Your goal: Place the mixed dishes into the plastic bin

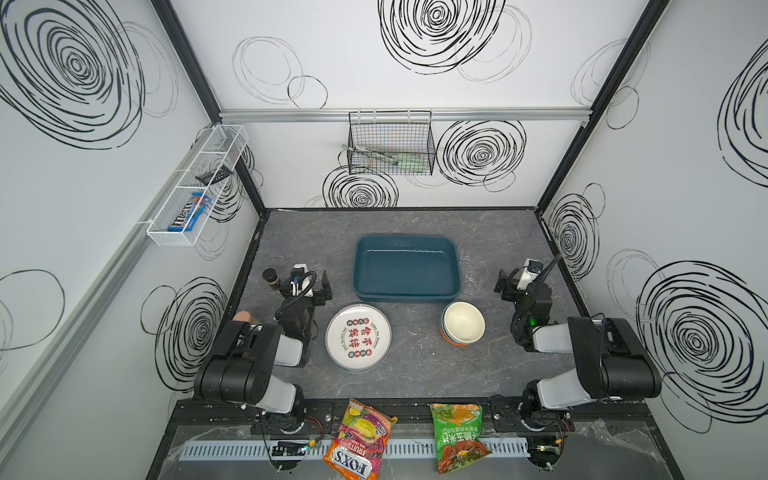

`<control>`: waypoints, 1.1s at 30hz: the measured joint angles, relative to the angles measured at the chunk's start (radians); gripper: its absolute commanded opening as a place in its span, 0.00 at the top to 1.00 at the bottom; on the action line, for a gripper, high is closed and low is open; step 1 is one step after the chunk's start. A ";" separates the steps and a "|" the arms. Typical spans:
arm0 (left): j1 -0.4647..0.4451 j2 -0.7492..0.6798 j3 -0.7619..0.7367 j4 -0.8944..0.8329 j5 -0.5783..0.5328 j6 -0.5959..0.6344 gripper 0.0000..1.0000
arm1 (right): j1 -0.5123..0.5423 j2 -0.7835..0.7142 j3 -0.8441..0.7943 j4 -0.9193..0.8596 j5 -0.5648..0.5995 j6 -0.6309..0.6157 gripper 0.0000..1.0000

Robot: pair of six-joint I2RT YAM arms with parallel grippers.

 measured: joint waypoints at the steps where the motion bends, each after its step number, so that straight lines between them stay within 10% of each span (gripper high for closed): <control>1: 0.000 -0.012 0.001 -0.012 -0.011 -0.004 0.04 | 0.003 -0.011 0.003 -0.014 0.003 -0.001 0.03; 20: 0.028 -0.369 0.422 -0.834 -0.149 -0.304 0.04 | 0.016 -0.414 0.262 -0.544 -0.103 0.241 0.03; 33: 0.102 -0.393 0.592 -1.383 0.206 -0.616 0.08 | -0.047 -0.367 0.452 -0.796 -0.502 0.620 0.36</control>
